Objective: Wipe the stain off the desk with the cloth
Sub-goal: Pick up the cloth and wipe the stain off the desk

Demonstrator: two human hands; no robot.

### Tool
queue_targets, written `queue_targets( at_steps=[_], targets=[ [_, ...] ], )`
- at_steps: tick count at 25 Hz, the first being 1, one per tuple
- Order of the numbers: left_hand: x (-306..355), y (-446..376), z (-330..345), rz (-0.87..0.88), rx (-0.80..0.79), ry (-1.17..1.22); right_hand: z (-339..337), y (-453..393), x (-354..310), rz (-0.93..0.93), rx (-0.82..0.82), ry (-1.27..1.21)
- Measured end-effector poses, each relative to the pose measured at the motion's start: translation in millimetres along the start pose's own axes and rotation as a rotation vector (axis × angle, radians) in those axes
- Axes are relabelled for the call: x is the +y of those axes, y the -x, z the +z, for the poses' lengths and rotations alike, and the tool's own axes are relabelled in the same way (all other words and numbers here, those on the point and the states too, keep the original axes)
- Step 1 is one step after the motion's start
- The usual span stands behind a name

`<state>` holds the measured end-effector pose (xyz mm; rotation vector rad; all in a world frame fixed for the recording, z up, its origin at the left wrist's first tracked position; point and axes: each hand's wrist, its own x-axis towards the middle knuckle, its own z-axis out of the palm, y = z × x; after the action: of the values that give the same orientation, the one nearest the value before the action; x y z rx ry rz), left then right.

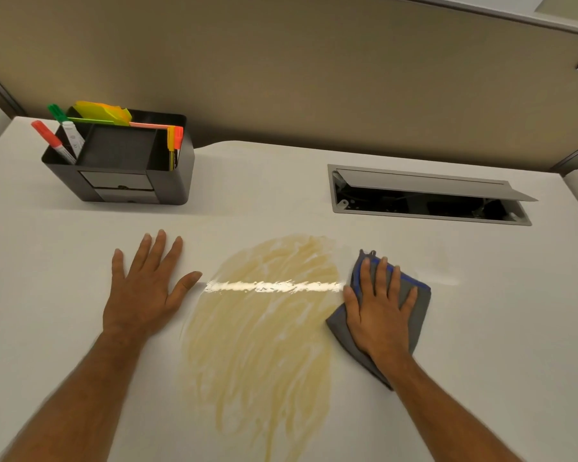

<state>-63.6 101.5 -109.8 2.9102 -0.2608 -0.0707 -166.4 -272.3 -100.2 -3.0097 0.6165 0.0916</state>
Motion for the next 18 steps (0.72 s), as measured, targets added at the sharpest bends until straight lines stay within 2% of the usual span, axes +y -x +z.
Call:
queue_targets(
  at_steps=[5,9,12,18],
  targets=[
    [-0.9,-1.2,2.2,0.003,0.006,0.000,-5.2,-61.9,-12.9,-0.120,-0.009,0.011],
    [-1.5,-1.5,3.5,0.008,0.021,-0.008,-10.5,-95.2,-19.2,-0.329,-0.062,0.069],
    [-1.8,-2.0,3.3,0.013,0.020,-0.005,-15.4,-107.5,-19.6,-0.498,-0.091,0.081],
    [-2.6,-2.1,2.4,0.008,0.015,0.021,-14.0,-100.3,-12.9,-0.698,-0.083,0.064]
  ],
)
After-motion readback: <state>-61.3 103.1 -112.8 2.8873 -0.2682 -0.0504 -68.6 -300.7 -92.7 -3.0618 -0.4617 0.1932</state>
